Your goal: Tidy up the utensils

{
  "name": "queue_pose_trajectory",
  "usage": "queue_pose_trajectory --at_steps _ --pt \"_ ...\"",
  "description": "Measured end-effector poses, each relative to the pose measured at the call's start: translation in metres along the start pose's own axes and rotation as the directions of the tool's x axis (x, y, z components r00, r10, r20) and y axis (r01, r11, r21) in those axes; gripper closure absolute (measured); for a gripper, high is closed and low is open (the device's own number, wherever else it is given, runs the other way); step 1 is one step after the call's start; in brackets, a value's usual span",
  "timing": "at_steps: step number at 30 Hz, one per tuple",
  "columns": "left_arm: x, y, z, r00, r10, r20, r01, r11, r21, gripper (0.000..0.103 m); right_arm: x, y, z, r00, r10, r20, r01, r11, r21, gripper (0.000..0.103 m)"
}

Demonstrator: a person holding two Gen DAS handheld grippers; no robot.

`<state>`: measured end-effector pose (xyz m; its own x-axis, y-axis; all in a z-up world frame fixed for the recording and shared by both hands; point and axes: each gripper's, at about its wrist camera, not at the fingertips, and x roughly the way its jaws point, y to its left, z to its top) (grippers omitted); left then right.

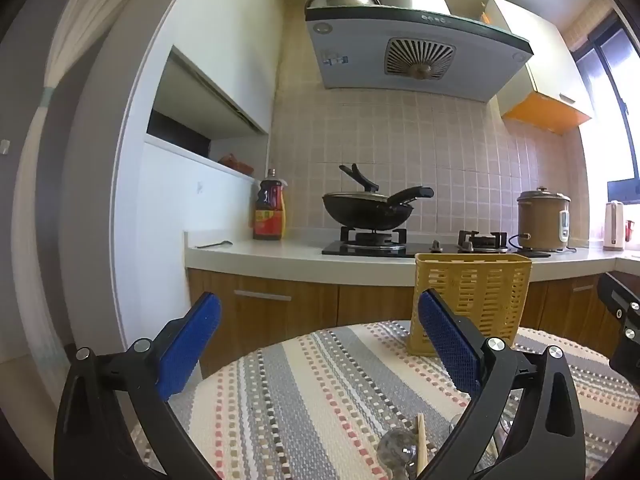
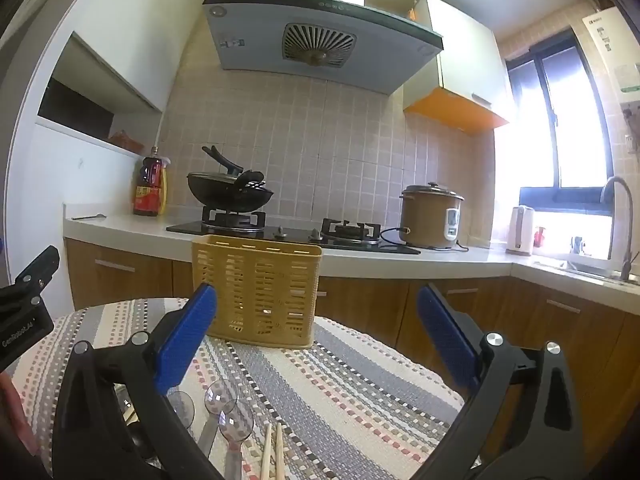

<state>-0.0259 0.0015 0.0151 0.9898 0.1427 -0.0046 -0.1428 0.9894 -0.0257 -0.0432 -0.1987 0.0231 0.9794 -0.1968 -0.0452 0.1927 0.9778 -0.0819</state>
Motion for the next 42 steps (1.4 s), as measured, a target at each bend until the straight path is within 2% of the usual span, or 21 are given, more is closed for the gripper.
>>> queue_pose_trajectory --at_steps 9,18,42 --pt "-0.001 -0.006 -0.001 1.000 -0.002 -0.003 0.002 0.999 0.032 0.007 0.002 -0.004 -0.001 1.000 -0.011 -0.019 0.011 1.000 0.010 0.007" --pt "0.006 0.001 -0.002 0.999 0.019 -0.040 -0.019 1.000 0.003 0.007 0.002 -0.006 -0.004 1.000 -0.011 -0.014 0.011 1.000 0.008 0.007" --pt "0.009 0.004 -0.001 0.998 0.024 -0.052 -0.025 1.000 -0.006 0.007 0.007 -0.001 -0.005 0.999 -0.011 -0.034 0.012 1.000 0.024 0.007"
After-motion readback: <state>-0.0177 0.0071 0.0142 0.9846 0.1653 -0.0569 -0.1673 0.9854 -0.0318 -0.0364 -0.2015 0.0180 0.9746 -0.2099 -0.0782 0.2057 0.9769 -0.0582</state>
